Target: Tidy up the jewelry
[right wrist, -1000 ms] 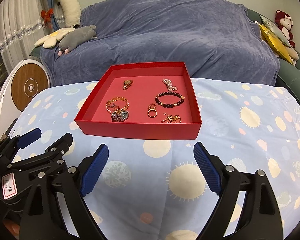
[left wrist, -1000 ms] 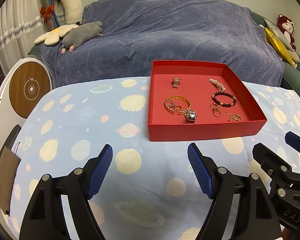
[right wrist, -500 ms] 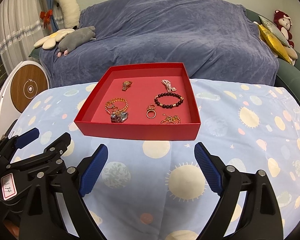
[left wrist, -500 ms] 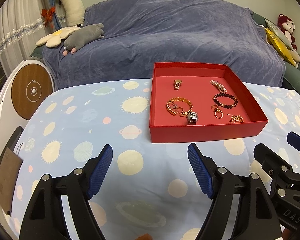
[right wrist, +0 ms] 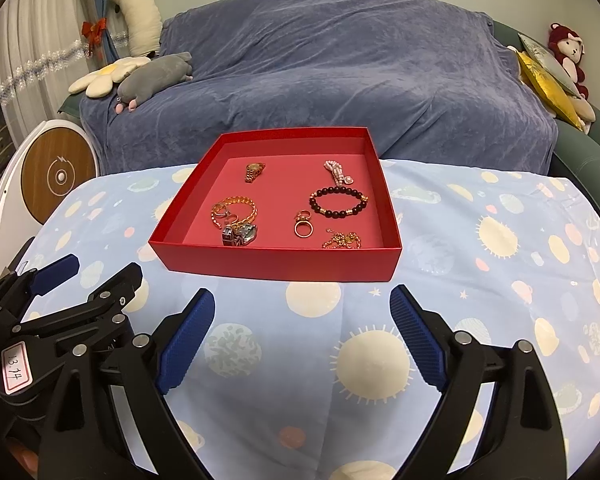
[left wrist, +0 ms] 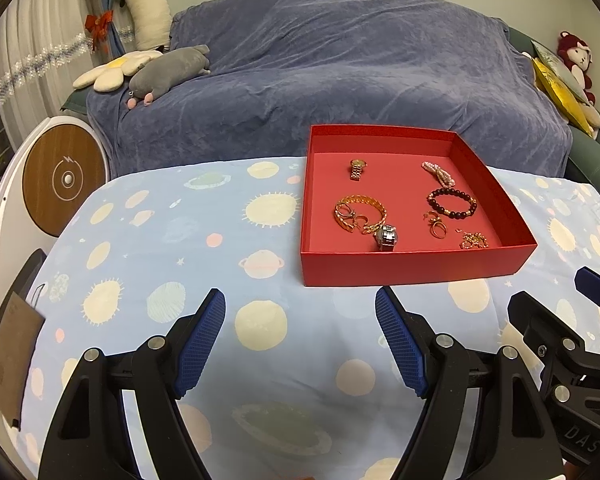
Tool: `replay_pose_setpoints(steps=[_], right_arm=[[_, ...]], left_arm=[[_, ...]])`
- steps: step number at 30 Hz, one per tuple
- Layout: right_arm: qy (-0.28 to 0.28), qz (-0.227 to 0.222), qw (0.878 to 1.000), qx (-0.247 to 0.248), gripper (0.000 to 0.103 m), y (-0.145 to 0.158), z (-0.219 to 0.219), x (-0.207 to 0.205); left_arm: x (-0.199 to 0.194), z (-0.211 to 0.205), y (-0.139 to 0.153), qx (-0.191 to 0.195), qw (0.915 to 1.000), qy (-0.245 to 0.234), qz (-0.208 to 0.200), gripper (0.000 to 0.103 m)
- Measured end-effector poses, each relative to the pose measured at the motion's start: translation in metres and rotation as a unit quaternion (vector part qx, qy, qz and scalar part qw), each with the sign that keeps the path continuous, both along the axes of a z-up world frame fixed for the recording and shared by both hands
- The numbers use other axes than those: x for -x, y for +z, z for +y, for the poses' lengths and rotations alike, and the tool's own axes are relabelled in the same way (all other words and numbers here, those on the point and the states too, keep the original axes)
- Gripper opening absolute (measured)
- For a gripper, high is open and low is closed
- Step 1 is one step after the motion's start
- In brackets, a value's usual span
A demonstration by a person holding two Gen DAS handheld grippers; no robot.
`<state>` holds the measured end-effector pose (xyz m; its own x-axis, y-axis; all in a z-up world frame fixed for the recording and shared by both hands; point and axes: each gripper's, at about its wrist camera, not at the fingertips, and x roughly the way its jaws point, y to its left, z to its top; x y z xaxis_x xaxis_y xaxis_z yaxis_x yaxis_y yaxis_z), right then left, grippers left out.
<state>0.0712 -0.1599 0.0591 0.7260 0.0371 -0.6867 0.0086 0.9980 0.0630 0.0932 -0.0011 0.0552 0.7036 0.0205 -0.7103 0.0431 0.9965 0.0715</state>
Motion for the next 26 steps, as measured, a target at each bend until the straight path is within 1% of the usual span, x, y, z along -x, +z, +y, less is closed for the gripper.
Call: replay_pose_setpoints(steps=[13, 21, 26], right_arm=[[0.0, -0.001, 1.0, 0.0, 0.087, 0.0, 0.0003, 0.0002], [-0.004, -0.009, 1.0, 0.009, 0.087, 0.0031, 0.0028, 0.0011], [-0.007, -0.016, 1.0, 0.018, 0.092, 0.0035, 0.0036, 0.0017]], left_arm=[[0.0027, -0.0016, 0.003, -0.009, 0.9999, 0.006, -0.011, 0.076], [0.0016, -0.0006, 0.0022, -0.006, 1.0, 0.007, -0.003, 0.076], [0.0001, 0.0006, 0.0007, -0.002, 1.0, 0.008, 0.002, 0.076]])
